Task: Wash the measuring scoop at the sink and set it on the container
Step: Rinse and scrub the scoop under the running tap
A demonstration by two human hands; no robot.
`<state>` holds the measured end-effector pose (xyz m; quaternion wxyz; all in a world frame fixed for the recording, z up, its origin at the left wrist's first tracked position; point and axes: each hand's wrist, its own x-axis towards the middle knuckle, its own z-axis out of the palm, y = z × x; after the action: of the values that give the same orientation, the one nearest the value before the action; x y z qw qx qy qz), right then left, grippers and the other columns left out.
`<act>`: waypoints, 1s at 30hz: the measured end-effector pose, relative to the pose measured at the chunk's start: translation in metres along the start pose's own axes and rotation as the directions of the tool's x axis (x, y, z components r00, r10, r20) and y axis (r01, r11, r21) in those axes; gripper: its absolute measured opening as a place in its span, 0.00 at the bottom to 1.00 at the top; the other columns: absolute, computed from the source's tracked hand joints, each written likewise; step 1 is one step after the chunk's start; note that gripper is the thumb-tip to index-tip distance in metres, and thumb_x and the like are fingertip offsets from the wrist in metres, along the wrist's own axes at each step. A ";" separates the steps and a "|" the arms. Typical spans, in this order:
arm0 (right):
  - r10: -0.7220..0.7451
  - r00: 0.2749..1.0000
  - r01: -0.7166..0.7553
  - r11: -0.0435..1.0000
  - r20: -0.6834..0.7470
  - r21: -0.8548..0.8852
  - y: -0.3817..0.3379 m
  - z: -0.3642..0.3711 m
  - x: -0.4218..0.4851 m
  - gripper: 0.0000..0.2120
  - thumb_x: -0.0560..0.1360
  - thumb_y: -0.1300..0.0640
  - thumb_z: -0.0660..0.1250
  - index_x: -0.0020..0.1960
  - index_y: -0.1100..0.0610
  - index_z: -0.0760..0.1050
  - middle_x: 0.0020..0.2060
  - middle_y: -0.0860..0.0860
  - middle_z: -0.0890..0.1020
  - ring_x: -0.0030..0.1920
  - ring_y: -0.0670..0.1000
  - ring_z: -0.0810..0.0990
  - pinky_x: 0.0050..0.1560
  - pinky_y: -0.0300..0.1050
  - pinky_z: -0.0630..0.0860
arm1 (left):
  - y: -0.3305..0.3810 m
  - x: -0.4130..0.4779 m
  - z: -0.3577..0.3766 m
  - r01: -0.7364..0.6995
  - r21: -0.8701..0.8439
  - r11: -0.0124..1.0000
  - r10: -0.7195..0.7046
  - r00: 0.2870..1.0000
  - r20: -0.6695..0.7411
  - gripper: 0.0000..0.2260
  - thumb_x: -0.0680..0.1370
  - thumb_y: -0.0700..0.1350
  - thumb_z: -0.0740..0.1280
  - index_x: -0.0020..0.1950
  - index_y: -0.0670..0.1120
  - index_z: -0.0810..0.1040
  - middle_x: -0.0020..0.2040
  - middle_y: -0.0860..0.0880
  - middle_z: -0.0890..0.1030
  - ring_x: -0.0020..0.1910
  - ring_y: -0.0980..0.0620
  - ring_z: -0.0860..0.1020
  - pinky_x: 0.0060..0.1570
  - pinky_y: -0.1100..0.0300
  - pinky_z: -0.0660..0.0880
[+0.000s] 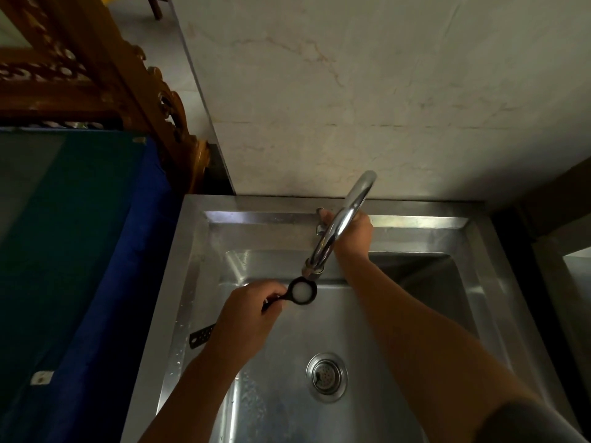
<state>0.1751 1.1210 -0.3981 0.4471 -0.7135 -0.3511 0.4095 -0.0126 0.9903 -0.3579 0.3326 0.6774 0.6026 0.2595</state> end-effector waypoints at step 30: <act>0.178 0.964 -0.211 0.964 0.199 0.160 0.004 -0.023 -0.097 0.09 0.81 0.51 0.60 0.53 0.54 0.76 0.49 0.57 0.84 0.46 0.53 0.85 0.46 0.52 0.83 | 0.023 -0.002 -0.016 0.011 -0.014 1.000 -0.011 1.000 -0.022 0.02 0.73 0.44 0.71 0.44 0.50 0.79 0.37 0.54 0.83 0.37 0.57 0.80 0.40 0.49 0.79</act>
<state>0.1561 1.0277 -0.3693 0.4328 -0.6608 -0.2804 0.5454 -0.0100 0.9889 -0.3304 0.3319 0.6688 0.6083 0.2691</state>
